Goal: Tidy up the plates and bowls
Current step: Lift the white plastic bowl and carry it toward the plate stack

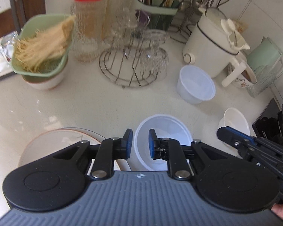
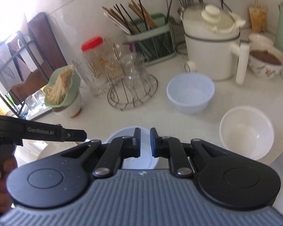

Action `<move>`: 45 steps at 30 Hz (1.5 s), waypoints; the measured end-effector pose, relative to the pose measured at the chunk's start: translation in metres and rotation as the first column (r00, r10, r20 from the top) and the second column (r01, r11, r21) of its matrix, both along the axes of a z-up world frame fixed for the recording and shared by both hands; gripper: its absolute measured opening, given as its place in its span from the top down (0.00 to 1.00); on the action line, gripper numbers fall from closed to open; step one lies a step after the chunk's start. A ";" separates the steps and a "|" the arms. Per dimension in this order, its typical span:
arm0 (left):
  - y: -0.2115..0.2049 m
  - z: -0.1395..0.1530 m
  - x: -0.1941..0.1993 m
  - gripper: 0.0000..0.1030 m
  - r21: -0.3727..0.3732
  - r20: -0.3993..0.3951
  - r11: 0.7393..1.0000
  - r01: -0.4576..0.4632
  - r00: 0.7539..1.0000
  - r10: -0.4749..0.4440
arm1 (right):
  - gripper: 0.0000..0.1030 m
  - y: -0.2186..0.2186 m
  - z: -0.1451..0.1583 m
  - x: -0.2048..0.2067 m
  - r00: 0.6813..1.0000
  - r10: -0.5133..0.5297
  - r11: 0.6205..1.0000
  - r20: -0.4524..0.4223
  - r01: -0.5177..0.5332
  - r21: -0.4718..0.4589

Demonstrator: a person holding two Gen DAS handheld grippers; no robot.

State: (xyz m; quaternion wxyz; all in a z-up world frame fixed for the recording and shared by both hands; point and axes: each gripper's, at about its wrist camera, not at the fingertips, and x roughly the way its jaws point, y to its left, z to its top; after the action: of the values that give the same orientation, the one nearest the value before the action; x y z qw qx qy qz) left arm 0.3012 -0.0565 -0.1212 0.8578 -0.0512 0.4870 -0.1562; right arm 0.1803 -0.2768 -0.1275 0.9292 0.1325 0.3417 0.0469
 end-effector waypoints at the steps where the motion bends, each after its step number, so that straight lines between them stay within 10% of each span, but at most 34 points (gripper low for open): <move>1: 0.001 0.005 -0.003 0.81 -0.011 0.013 1.000 0.000 1.000 0.000 | 0.86 -0.001 0.005 -0.002 1.000 0.001 1.000 0.010 -0.001 -0.003; 23: 0.003 0.054 -0.056 0.78 -0.024 0.114 0.997 -0.080 0.990 0.082 | 0.87 -0.017 0.049 -0.044 0.994 -0.039 0.999 0.104 0.042 -0.030; 45: -0.090 0.048 -0.068 0.78 0.019 0.131 0.998 -0.056 0.990 0.053 | 0.86 -0.091 0.038 -0.055 0.996 -0.016 0.999 0.088 0.020 -0.038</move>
State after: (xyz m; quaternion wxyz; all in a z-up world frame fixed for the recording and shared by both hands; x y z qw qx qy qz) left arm 0.2328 -0.1466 -0.0728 0.8924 -0.0446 0.4298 -0.1300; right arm 0.1253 -0.3677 -0.0896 0.9460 0.1155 0.3005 0.0378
